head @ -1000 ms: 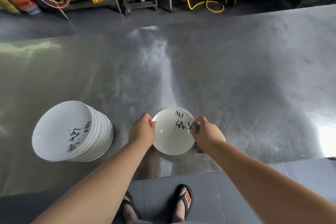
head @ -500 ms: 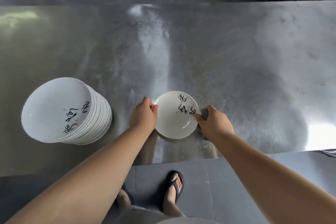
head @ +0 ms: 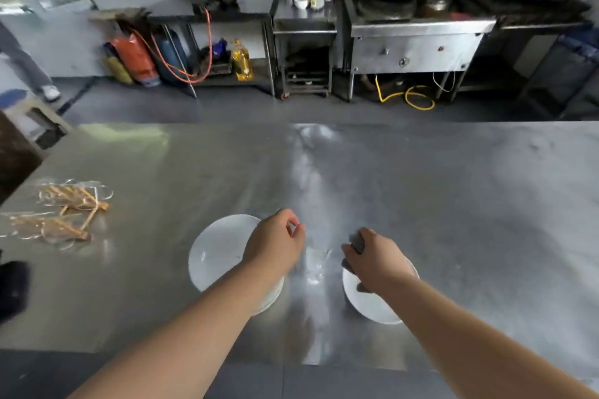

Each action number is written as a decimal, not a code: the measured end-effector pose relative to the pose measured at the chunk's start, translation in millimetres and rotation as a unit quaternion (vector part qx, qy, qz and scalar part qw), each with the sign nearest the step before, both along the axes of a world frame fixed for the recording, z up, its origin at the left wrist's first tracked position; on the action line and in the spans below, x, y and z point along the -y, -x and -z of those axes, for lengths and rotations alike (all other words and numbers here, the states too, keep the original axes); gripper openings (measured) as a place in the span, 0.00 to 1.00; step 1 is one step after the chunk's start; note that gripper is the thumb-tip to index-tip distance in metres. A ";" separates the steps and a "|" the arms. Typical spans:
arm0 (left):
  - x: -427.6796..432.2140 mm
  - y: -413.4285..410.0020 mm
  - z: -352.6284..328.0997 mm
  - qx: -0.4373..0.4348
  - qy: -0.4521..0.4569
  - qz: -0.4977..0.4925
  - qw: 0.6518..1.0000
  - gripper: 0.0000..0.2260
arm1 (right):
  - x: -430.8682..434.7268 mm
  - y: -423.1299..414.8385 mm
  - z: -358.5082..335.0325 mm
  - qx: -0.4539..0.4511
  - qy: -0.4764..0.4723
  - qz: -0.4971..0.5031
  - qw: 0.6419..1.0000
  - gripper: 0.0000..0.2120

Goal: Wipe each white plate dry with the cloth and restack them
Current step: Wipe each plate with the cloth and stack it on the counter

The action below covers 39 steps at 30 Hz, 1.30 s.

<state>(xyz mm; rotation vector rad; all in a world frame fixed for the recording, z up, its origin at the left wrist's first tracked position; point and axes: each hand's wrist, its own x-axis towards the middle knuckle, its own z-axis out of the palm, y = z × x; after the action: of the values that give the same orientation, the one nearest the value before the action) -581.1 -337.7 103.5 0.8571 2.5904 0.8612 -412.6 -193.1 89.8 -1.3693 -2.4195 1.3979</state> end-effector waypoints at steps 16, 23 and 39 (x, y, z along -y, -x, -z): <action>174.9 115.9 42.2 0.041 0.057 -0.103 0.992 0.08 | 126.4 99.6 12.9 0.035 -0.026 -0.010 0.999 0.05; 173.4 125.8 46.5 0.002 0.083 -0.024 0.996 0.14 | 142.4 103.2 20.9 0.032 -0.090 0.021 0.995 0.06; 150.2 118.6 -39.5 0.394 -0.282 -0.015 0.875 0.05 | 121.2 94.8 -56.8 -0.156 -0.048 0.099 0.982 0.08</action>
<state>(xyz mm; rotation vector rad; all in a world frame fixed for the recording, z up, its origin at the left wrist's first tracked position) -699.7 -487.9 142.9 0.4278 1.6522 1.6094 -507.4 -314.3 146.6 -1.2236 -2.0645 1.3147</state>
